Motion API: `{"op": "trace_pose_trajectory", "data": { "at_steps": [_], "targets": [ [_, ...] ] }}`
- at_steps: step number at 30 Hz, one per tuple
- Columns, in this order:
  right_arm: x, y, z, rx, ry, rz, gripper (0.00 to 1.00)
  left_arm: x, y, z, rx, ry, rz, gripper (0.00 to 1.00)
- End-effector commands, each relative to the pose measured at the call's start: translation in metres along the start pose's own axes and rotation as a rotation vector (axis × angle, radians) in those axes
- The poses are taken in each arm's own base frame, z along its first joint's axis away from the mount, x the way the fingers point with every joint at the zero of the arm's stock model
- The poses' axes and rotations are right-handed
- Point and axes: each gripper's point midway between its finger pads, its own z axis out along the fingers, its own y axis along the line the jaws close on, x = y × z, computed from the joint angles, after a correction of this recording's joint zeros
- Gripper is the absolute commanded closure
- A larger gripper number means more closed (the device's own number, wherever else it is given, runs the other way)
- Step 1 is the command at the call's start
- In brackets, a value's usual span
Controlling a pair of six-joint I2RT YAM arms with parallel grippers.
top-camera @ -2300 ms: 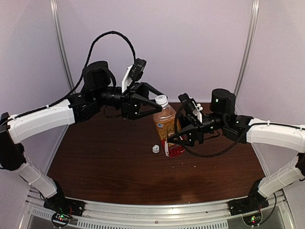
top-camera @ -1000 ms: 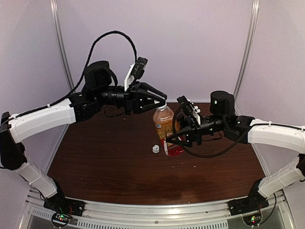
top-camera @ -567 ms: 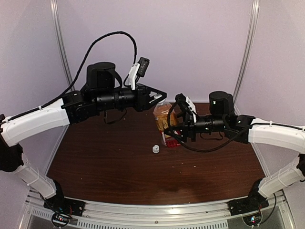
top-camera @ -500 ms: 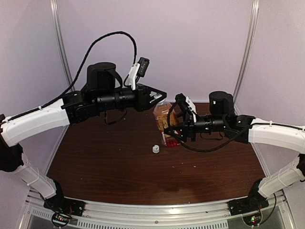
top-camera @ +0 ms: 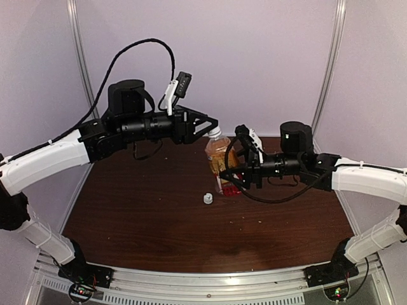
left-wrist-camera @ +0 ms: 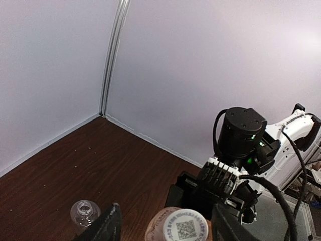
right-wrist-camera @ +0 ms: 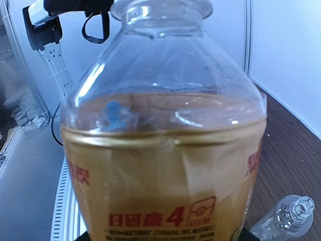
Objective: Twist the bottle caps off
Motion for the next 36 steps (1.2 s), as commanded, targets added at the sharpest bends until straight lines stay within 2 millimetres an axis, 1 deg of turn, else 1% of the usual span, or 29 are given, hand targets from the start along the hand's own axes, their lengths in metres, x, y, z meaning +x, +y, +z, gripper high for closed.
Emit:
{"op": "trace_pose_trajectory", "data": {
  "at_steps": [1, 5, 9, 12, 17, 25, 31, 36],
  "targets": [
    [-0.01, 0.019, -0.005, -0.094, -0.053, -0.041, 0.65, -0.031, -0.028, -0.025, 0.193, -0.114, 0.076, 0.34],
    [-0.011, 0.03, -0.004, -0.169, -0.068, -0.046, 0.65, -0.031, -0.04, -0.035, 0.318, -0.129, 0.093, 0.26],
    [-0.018, 0.037, -0.005, -0.214, -0.107, -0.051, 0.65, -0.025, -0.055, -0.038, 0.436, -0.114, 0.124, 0.23],
    [-0.023, 0.04, -0.004, -0.248, -0.146, -0.05, 0.64, -0.023, -0.061, -0.038, 0.486, -0.113, 0.132, 0.23],
    [-0.027, 0.044, 0.0, -0.301, -0.18, -0.033, 0.65, -0.023, -0.067, -0.037, 0.542, -0.116, 0.14, 0.28],
    [-0.031, 0.052, 0.001, -0.374, -0.204, -0.016, 0.65, -0.022, -0.068, -0.029, 0.585, -0.102, 0.153, 0.33],
    [-0.031, 0.052, 0.001, -0.38, -0.203, -0.012, 0.65, -0.022, -0.069, -0.025, 0.603, -0.099, 0.152, 0.39],
    [-0.027, 0.052, 0.002, -0.382, -0.195, -0.004, 0.65, -0.024, -0.069, -0.024, 0.604, -0.102, 0.152, 0.39]
  ]
}}
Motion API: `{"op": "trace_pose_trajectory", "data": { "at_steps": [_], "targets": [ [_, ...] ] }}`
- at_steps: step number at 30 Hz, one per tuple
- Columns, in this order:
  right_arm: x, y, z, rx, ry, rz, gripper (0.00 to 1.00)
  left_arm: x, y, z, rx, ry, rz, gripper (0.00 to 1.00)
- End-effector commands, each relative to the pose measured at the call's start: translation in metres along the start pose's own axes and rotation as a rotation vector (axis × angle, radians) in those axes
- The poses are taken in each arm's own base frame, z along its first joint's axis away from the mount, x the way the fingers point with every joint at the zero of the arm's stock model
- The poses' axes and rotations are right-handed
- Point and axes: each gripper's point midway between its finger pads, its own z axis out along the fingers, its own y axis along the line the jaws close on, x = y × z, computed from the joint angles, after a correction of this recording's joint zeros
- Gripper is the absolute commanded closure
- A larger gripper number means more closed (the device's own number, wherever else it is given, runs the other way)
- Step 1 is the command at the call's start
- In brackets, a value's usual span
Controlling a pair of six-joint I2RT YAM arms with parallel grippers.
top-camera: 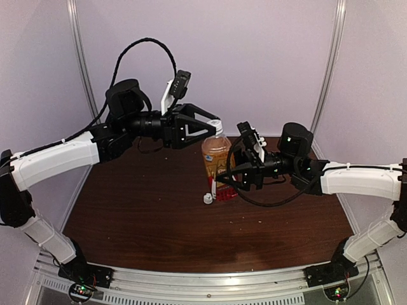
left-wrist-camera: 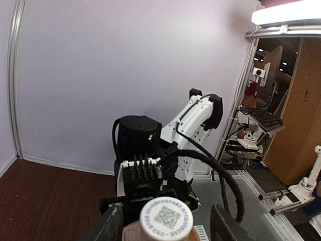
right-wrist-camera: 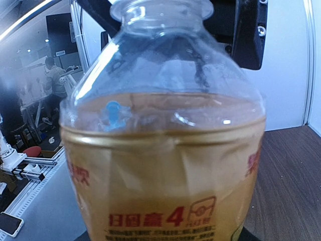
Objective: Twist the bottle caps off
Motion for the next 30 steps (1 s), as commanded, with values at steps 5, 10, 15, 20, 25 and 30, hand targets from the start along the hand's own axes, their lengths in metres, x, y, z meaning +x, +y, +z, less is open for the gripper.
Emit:
{"op": "trace_pose_trajectory", "data": {
  "at_steps": [5, 10, 15, 20, 25, 30],
  "targets": [
    [0.002, 0.002, 0.0, -0.026, -0.007, 0.001, 0.65, -0.02, -0.005, 0.003, 0.041, -0.038, 0.052, 0.46],
    [0.002, 0.002, 0.0, -0.021, -0.005, 0.0, 0.65, -0.018, -0.004, 0.003, 0.045, -0.033, 0.045, 0.53],
    [0.002, 0.001, 0.0, -0.009, -0.002, 0.0, 0.65, -0.017, -0.004, 0.003, 0.043, -0.03, 0.042, 0.61],
    [0.005, -0.004, -0.001, 0.022, 0.006, -0.003, 0.66, -0.021, -0.001, 0.002, 0.012, -0.038, 0.036, 0.7],
    [0.008, -0.017, -0.004, 0.11, 0.018, -0.014, 0.67, -0.025, 0.013, -0.004, -0.118, -0.047, -0.006, 0.87],
    [0.005, -0.037, -0.011, 0.254, 0.033, -0.031, 0.68, -0.023, 0.041, -0.015, -0.359, -0.059, -0.088, 0.92]
  ]
}}
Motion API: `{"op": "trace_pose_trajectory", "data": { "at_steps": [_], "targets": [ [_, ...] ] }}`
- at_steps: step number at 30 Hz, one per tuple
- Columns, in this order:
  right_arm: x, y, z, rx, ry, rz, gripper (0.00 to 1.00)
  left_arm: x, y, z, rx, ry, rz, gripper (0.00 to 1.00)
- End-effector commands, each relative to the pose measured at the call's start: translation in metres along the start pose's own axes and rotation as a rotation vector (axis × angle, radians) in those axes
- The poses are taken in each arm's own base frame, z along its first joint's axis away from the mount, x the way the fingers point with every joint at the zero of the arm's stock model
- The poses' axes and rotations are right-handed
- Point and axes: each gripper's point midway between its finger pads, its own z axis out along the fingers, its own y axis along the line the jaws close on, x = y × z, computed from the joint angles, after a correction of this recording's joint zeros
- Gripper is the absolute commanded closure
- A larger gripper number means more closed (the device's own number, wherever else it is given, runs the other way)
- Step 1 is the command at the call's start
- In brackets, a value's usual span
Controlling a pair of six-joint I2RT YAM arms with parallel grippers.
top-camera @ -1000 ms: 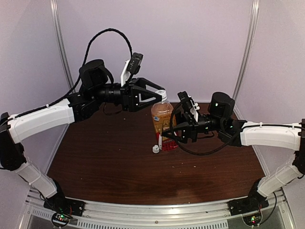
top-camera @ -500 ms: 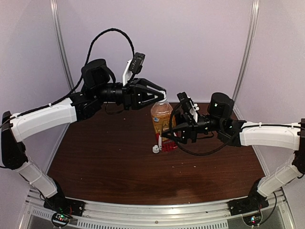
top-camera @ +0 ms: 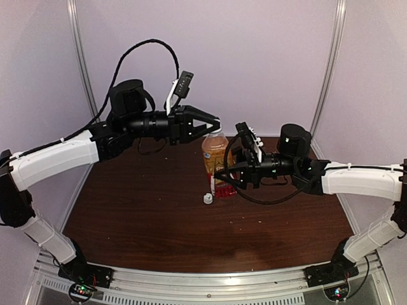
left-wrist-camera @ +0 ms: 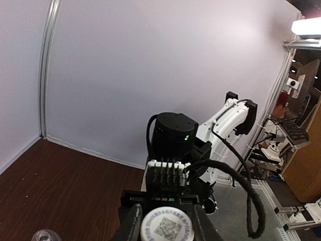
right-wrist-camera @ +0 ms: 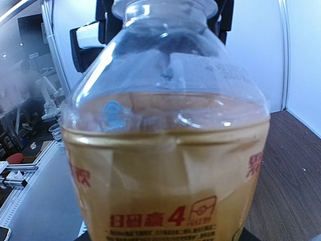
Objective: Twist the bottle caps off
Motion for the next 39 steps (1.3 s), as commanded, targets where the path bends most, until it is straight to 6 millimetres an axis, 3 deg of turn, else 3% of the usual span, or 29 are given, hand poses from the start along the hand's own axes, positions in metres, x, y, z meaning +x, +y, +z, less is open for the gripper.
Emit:
{"op": "trace_pose_trajectory", "data": {
  "at_steps": [1, 6, 11, 15, 19, 29, 34, 39],
  "targets": [
    [-0.005, -0.024, -0.009, 0.179, 0.007, -0.049, 0.68, -0.027, 0.021, -0.015, -0.283, -0.068, -0.051, 0.92],
    [-0.005, -0.039, -0.015, 0.285, 0.01, -0.066, 0.68, -0.022, 0.034, -0.02, -0.541, -0.052, -0.084, 0.89],
    [-0.001, -0.041, -0.016, 0.295, 0.024, -0.065, 0.68, -0.018, 0.04, -0.021, -0.598, -0.041, -0.066, 0.84],
    [0.0, -0.039, -0.015, 0.28, 0.029, -0.067, 0.68, -0.023, 0.026, -0.011, -0.496, -0.045, -0.025, 0.74],
    [-0.001, -0.036, -0.014, 0.262, 0.029, -0.069, 0.68, -0.027, 0.015, -0.007, -0.404, -0.046, 0.006, 0.58],
    [0.003, -0.017, -0.012, 0.159, 0.04, -0.077, 0.67, -0.04, -0.001, -0.029, -0.278, -0.092, 0.112, 0.23],
    [0.003, 0.0, -0.011, 0.06, 0.043, -0.071, 0.67, -0.036, -0.017, -0.03, -0.113, -0.069, 0.136, 0.18],
    [0.0, 0.015, -0.009, -0.028, 0.032, -0.055, 0.67, -0.029, -0.037, -0.023, 0.06, -0.056, 0.168, 0.2]
  ]
}}
